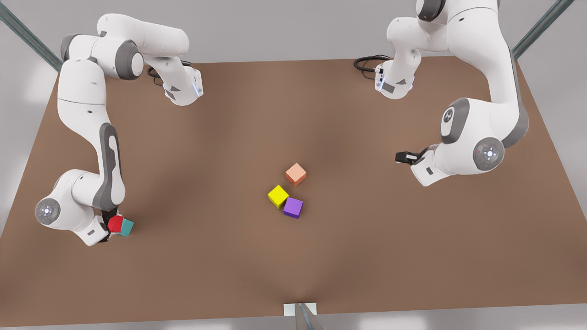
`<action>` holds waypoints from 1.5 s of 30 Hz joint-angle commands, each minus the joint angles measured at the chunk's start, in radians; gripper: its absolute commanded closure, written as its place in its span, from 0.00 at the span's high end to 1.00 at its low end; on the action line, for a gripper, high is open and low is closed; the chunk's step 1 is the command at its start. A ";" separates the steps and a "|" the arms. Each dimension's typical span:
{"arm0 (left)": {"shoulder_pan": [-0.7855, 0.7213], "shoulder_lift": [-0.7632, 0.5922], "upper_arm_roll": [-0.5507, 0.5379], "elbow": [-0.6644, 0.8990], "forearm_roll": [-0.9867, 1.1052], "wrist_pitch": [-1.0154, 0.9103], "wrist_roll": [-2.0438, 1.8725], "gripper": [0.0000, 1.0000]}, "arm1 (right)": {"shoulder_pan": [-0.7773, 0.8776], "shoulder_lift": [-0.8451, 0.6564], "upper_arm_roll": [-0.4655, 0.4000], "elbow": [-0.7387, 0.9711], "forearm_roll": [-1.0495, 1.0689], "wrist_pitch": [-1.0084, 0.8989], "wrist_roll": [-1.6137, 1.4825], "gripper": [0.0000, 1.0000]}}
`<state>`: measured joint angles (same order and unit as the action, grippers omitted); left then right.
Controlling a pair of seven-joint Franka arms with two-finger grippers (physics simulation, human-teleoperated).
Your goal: Pick up red wooden cube and pass to hand red wooden cube and place in blue wooden cube
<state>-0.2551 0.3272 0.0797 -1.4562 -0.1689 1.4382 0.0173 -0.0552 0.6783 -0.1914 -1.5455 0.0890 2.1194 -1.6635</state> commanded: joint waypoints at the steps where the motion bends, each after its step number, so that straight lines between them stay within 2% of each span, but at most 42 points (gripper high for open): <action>1: 0.001 0.000 0.000 0.000 0.000 -0.006 -0.066 1.00 | 0.000 -0.005 0.000 -0.005 0.001 0.005 0.073 0.61; 2: 0.005 0.000 0.000 0.000 0.000 -0.006 -0.066 1.00 | 0.000 -0.005 0.001 -0.005 0.003 0.004 0.073 0.62; 3: 0.004 0.000 0.000 0.000 0.000 -0.006 -0.066 1.00 | 0.000 -0.008 0.001 -0.010 0.003 0.004 0.073 0.71; 4: 0.004 0.000 0.000 0.000 0.000 -0.006 -0.068 1.00 | 0.000 -0.008 0.001 -0.013 0.024 0.001 0.073 1.00; 17: 0.004 0.001 -0.001 0.000 0.000 -0.006 -0.068 1.00 | 0.000 -0.016 0.000 0.011 0.026 -0.001 0.070 1.00; 21: 0.004 0.009 0.000 0.000 0.000 -0.006 -0.068 1.00 | 0.000 -0.019 0.001 0.071 0.063 -0.035 0.071 1.00; 25: 0.005 0.012 0.000 0.000 0.000 -0.002 -0.068 1.00 | -0.002 -0.023 -0.005 0.134 0.141 -0.150 0.094 1.00; 28: 0.013 0.013 -0.001 0.005 0.002 -0.005 -0.066 1.00 | -0.002 -0.023 -0.016 0.176 0.162 -0.344 0.697 1.00; 30: 0.011 0.009 -0.001 0.022 0.000 -0.041 -0.065 1.00 | 0.000 -0.039 -0.016 0.185 0.215 -0.456 0.987 1.00; 33: 0.030 0.009 0.002 0.054 -0.029 -0.091 -0.065 1.00 | 0.092 -0.106 -0.010 0.217 0.060 -0.530 1.594 1.00; 34: 0.030 0.003 0.002 0.054 -0.029 -0.098 -0.068 1.00 | 0.120 -0.138 -0.008 0.281 0.067 -0.686 1.734 1.00; 35: 0.030 0.001 0.000 0.073 -0.029 -0.098 -0.068 1.00 | 0.139 -0.278 -0.005 0.271 0.057 -0.794 1.791 1.00; 36: 0.030 0.001 0.002 0.074 -0.026 -0.098 -0.068 1.00 | 0.144 -0.413 -0.005 0.127 0.051 -0.719 1.791 1.00; 39: 0.051 -0.002 0.002 0.079 -0.027 -0.113 -0.066 1.00 | 0.164 -0.615 -0.003 -0.134 -0.003 -0.535 1.791 1.00; 41: 0.051 -0.002 0.000 0.079 -0.029 -0.119 -0.068 1.00 | 0.158 -0.579 -0.006 -0.076 -0.006 -0.538 1.777 1.00; 42: 0.051 -0.002 0.000 0.079 -0.029 -0.119 -0.068 1.00 | 0.181 -0.566 -0.003 -0.016 -0.017 -0.605 1.795 1.00; 45: 0.051 -0.002 0.000 0.079 -0.029 -0.122 -0.066 1.00 | 0.195 -0.569 -0.005 -0.015 -0.035 -0.610 1.812 1.00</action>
<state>-0.2041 0.3264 0.0798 -1.3780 -0.1977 1.3329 -0.0442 0.1336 0.1089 -0.1955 -1.5637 0.0719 1.5488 -0.5760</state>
